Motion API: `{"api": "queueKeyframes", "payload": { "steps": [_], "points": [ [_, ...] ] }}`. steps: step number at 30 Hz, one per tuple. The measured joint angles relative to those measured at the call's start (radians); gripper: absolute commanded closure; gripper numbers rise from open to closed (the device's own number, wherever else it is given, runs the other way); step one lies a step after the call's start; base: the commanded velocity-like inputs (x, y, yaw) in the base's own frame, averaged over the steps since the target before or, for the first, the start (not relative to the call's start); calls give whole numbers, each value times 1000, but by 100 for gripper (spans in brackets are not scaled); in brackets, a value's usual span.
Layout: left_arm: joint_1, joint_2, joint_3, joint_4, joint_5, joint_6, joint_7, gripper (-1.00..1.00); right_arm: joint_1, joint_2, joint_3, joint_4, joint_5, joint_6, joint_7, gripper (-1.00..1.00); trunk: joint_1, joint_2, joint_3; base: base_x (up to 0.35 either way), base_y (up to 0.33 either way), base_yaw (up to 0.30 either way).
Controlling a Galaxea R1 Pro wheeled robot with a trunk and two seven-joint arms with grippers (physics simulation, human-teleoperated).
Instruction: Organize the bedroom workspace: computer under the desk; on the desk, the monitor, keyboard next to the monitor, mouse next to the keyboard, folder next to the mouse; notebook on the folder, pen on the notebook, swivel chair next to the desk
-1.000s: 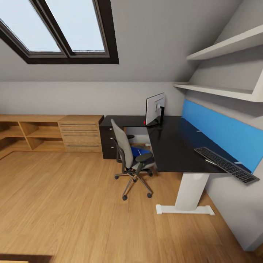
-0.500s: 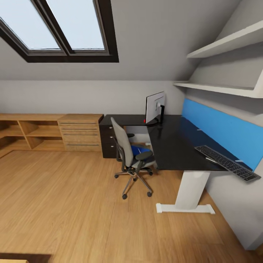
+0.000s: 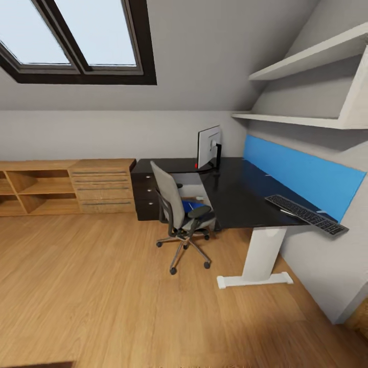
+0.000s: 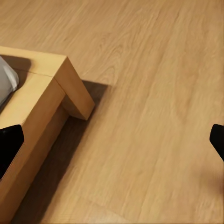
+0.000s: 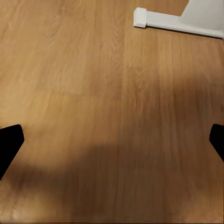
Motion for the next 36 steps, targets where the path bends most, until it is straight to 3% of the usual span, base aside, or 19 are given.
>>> {"api": "queueKeyframes", "payload": {
  "steps": [11, 36],
  "points": [
    [0, -5, 3, 0, -2, -3, 2, -100, 0, 0, 0, 0, 0, 1, 0, -100, 42, -77, -35, -64, 267, -80],
    [0, -9, 3, 0, -1, -3, 1, -100, 0, -1, 1, 0, 0, 0, 0, -100, 138, -252, -113, -1, 12, -1]
  ]
}}
